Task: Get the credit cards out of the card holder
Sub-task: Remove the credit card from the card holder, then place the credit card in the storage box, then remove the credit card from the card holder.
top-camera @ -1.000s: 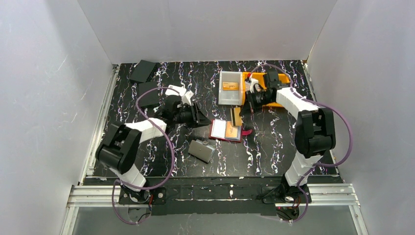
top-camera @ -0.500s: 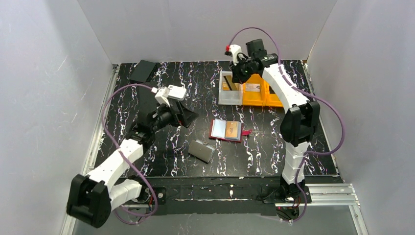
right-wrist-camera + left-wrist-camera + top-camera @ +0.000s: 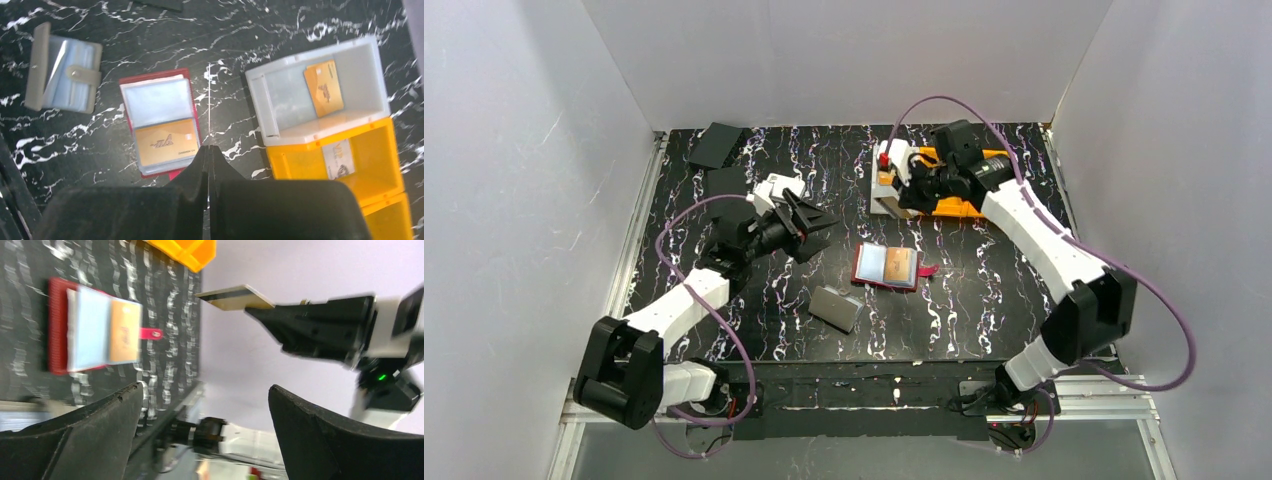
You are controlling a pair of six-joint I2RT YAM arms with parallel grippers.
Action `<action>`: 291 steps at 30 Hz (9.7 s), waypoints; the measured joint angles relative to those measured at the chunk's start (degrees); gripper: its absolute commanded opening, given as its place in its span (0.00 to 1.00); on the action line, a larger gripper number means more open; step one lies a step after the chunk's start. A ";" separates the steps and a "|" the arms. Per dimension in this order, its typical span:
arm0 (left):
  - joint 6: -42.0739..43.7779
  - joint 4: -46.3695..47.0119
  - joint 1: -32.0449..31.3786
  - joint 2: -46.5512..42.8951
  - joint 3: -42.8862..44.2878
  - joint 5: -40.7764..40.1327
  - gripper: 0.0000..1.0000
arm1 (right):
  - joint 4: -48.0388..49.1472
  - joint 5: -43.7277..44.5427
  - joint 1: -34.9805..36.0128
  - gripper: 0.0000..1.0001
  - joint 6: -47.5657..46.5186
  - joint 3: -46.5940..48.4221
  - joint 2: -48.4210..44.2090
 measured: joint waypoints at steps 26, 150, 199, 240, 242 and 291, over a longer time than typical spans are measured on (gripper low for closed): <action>-33.66 -2.01 -13.22 13.57 11.74 -9.49 0.58 | 2.56 17.84 17.79 0.01 -10.40 -7.63 -6.97; 67.17 -34.07 6.73 -24.22 1.75 -2.49 0.98 | -9.07 9.51 -6.01 0.22 -17.20 41.42 49.79; 48.92 -32.48 6.45 -7.41 6.86 10.10 0.98 | 3.28 -6.23 -6.73 0.26 0.61 8.17 8.83; 31.23 -24.02 -22.56 32.96 28.74 -12.31 0.73 | 51.08 -15.37 -16.50 0.51 59.98 -49.83 -8.46; 31.30 -23.23 -22.36 32.96 28.48 -12.31 0.72 | 51.58 -13.33 -16.31 0.51 61.79 -49.94 -7.87; 32.24 -13.20 -21.31 40.44 27.10 -6.69 0.65 | 60.17 -18.86 -12.94 0.47 76.48 -49.96 1.33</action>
